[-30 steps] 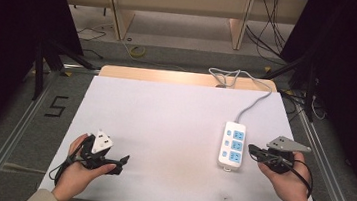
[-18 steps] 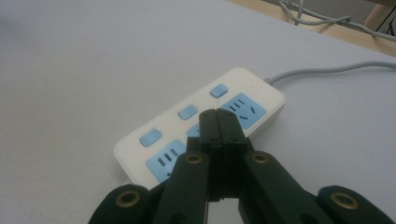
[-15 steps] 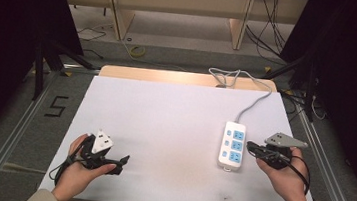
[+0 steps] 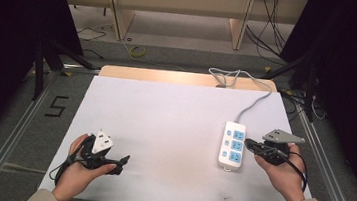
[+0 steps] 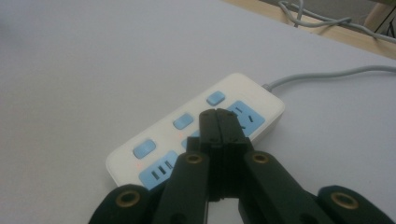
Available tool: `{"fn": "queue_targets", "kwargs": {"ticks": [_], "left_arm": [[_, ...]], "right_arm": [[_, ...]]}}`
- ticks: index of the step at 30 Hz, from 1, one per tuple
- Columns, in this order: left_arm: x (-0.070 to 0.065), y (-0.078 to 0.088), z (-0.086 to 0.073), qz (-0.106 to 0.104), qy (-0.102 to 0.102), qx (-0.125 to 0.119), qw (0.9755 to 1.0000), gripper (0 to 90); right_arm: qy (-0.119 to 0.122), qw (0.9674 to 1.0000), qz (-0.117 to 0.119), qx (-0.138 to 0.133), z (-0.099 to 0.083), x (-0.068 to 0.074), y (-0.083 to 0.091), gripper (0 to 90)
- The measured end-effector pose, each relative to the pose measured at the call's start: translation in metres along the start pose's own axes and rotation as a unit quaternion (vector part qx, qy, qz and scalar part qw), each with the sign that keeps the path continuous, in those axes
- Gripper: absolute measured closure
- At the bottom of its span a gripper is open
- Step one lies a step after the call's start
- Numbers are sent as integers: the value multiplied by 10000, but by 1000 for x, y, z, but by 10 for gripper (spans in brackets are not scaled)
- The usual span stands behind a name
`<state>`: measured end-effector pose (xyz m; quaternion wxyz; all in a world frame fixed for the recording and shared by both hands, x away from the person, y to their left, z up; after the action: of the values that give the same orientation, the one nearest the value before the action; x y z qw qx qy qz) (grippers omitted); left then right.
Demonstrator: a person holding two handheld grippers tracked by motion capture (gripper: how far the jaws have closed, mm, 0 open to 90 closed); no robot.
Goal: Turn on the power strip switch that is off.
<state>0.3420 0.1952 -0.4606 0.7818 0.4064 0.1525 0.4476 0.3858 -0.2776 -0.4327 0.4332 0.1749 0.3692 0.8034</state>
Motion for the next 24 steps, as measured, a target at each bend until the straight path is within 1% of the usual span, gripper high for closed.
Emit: {"fn": "queue_targets", "kwargs": {"ticks": [24], "left_arm": [[-1,0,0,-21,1,-3,10000,84]], "right_arm": [[-36,10000,-9,79,9,-5,-8,900]]}}
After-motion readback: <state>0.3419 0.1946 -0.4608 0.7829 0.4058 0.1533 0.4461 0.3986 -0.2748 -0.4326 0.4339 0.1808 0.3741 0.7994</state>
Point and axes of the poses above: each handheld gripper's, and its own axes: y roughly backward along the jaws, z roughly out of its top, x roughly to its left, the point moved 2 cm from there along -y, roughly forward along the jaws, and after that the axes turned 12 degrees about x, right-handed, at the moved point
